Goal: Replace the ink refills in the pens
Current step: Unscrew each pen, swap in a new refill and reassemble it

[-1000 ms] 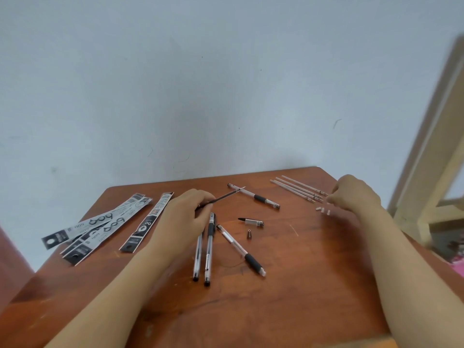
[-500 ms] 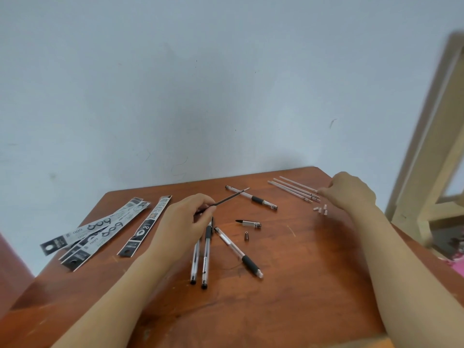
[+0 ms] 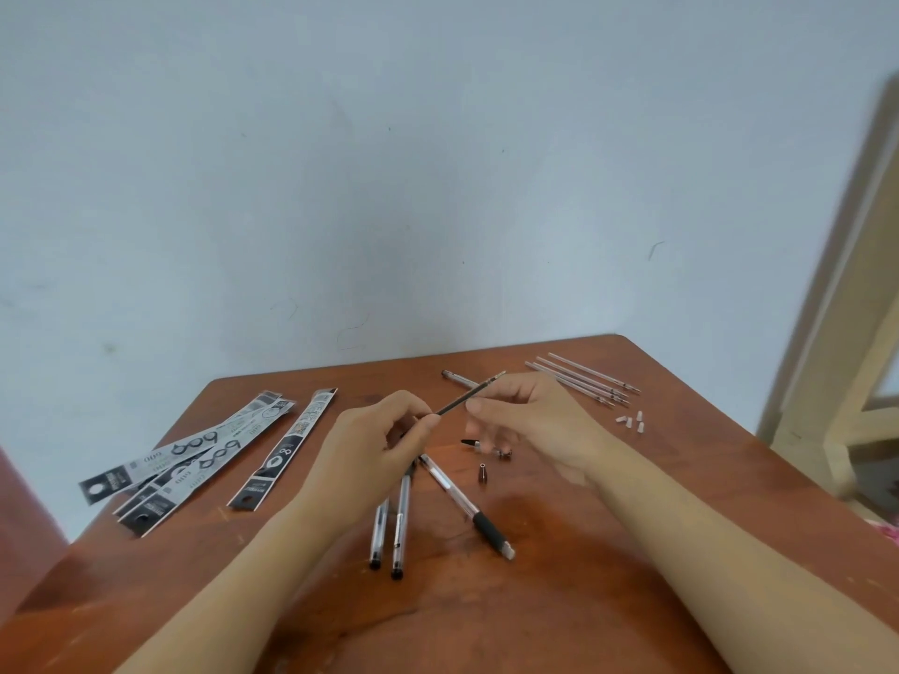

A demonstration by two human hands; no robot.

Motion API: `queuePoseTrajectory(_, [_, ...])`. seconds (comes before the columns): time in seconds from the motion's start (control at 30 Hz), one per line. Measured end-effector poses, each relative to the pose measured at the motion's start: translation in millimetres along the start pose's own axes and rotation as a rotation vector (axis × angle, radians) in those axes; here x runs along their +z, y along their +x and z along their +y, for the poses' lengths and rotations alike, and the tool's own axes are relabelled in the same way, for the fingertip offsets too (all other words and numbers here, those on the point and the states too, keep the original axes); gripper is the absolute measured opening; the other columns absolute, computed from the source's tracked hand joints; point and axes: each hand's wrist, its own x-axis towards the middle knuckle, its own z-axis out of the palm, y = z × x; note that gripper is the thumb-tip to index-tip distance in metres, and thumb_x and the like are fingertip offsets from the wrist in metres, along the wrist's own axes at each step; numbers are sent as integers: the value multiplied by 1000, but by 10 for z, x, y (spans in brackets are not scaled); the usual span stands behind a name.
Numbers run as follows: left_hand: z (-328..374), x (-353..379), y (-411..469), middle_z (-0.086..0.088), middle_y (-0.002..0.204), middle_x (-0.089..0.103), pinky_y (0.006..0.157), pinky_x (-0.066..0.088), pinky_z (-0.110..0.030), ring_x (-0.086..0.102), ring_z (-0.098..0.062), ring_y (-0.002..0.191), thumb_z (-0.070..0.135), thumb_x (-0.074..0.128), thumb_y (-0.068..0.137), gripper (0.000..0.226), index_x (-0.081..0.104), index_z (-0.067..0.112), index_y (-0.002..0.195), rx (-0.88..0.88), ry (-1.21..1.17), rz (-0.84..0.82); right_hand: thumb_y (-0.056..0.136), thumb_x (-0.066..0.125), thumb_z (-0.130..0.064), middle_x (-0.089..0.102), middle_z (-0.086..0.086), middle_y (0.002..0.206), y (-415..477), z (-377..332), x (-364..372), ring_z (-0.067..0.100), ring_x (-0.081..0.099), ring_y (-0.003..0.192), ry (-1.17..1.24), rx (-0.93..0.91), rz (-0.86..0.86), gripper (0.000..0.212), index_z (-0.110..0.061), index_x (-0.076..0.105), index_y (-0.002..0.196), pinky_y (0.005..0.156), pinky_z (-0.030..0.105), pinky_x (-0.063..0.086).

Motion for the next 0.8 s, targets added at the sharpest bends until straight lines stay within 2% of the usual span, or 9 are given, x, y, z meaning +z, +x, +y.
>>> queuePoseTrajectory(0.1, [0, 0, -2, 6, 54, 57, 53, 40, -15, 51, -5, 57, 22, 56, 85, 23, 53, 39, 71, -4, -16, -22, 85, 60, -6, 66, -4, 58, 10, 26, -7, 8, 56, 46, 20, -1, -2, 14, -14, 67, 76, 44, 16, 40])
queuePoseTrajectory(0.23, [40, 6, -5, 15, 76, 62, 59, 44, -18, 57, -11, 65, 21, 56, 86, 27, 53, 45, 74, 33, -14, -69, 85, 59, -6, 66, -4, 59, 32, 36, -16, 7, 56, 49, 133, 7, 36, 13, -11, 68, 78, 47, 16, 43])
queuePoseTrajectory(0.33, [44, 14, -10, 11, 63, 62, 61, 45, -20, 58, -12, 69, 26, 56, 87, 23, 54, 47, 78, 58, 1, -73, 88, 55, -8, 63, -3, 52, 73, 25, -80, 5, 56, 45, 296, 0, 139, 18, -8, 65, 73, 45, 15, 42])
queuePoseTrajectory(0.4, [43, 12, -11, 17, 65, 61, 57, 44, -16, 56, -7, 70, 39, 53, 84, 8, 61, 41, 84, 63, 38, -101, 90, 52, -10, 63, -2, 51, 106, 8, -166, 4, 56, 42, 445, 0, 247, 22, -7, 62, 71, 44, 14, 43])
queuePoseTrajectory(0.5, [31, 12, -29, 23, 70, 57, 59, 42, -11, 53, 1, 72, 52, 41, 76, 37, 67, 31, 90, 159, 133, -200, 91, 51, -13, 63, -2, 51, 123, -6, -301, 3, 53, 40, 582, 30, 395, 24, -8, 60, 69, 44, 13, 46])
queuePoseTrajectory(0.57, [36, 34, -51, 21, 78, 57, 65, 46, -18, 51, 5, 78, 49, 42, 75, 37, 68, 29, 90, 231, 180, -288, 92, 51, -13, 62, -2, 49, 131, 4, -350, 3, 53, 40, 606, 43, 436, 24, -8, 60, 70, 42, 12, 45])
queuePoseTrajectory(0.63, [67, 74, -69, 16, 93, 60, 78, 47, -25, 49, 2, 90, 45, 47, 75, 33, 68, 29, 94, 265, 176, -393, 92, 51, -14, 62, -2, 48, 144, 27, -353, 3, 53, 39, 591, 58, 454, 25, -8, 60, 69, 42, 12, 44])
queuePoseTrajectory(0.73, [113, 109, -63, 15, 110, 52, 92, 38, -21, 40, 1, 103, 36, 58, 77, 29, 64, 32, 105, 261, 178, -577, 92, 51, -13, 62, -2, 47, 164, 58, -327, 3, 52, 37, 566, 74, 461, 24, -8, 59, 70, 41, 11, 44])
queuePoseTrajectory(0.8, [111, 117, -58, 14, 114, 49, 95, 33, -19, 35, 3, 104, 30, 60, 81, 29, 62, 33, 110, 261, 199, -622, 92, 51, -13, 62, -2, 46, 171, 69, -319, 3, 51, 36, 551, 74, 464, 24, -8, 59, 70, 40, 11, 43])
